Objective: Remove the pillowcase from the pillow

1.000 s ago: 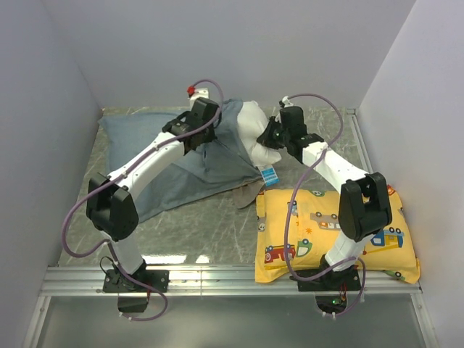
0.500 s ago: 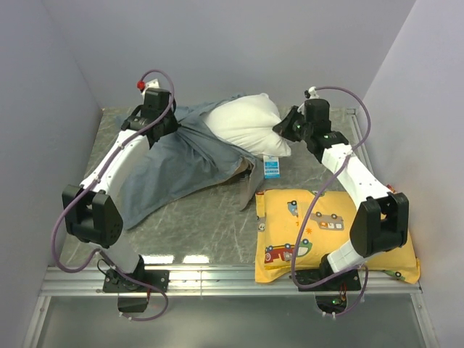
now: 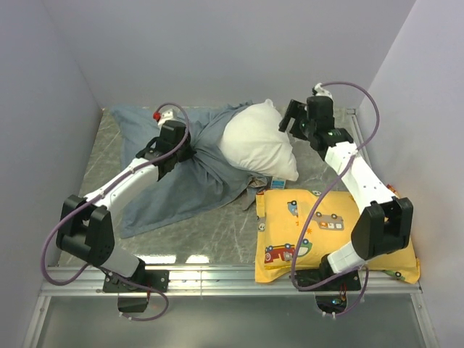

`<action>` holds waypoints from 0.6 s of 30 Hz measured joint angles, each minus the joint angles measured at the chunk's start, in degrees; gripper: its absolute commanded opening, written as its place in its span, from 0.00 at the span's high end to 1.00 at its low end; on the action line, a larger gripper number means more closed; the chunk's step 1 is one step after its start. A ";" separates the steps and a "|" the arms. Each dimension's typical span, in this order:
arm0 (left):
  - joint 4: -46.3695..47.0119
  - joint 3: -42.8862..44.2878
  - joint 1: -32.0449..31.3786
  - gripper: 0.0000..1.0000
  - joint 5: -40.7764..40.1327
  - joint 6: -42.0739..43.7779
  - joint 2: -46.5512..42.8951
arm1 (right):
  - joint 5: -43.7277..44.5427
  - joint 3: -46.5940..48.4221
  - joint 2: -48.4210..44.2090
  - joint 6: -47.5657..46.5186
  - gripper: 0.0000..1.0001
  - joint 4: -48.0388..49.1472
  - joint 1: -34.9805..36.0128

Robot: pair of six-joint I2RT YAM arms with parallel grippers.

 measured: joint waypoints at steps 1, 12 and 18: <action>0.76 -1.03 -0.24 1.00 0.00 -0.44 -0.70 | 0.24 1.49 0.37 -0.66 0.11 -0.46 0.59; 5.68 -5.53 -0.90 1.00 -0.20 -3.02 -2.80 | -1.70 22.69 25.94 -2.93 0.44 -1.46 8.35; 1.88 -1.42 -1.99 0.99 0.85 -2.49 -2.54 | -4.94 13.64 26.75 0.66 1.00 9.49 8.15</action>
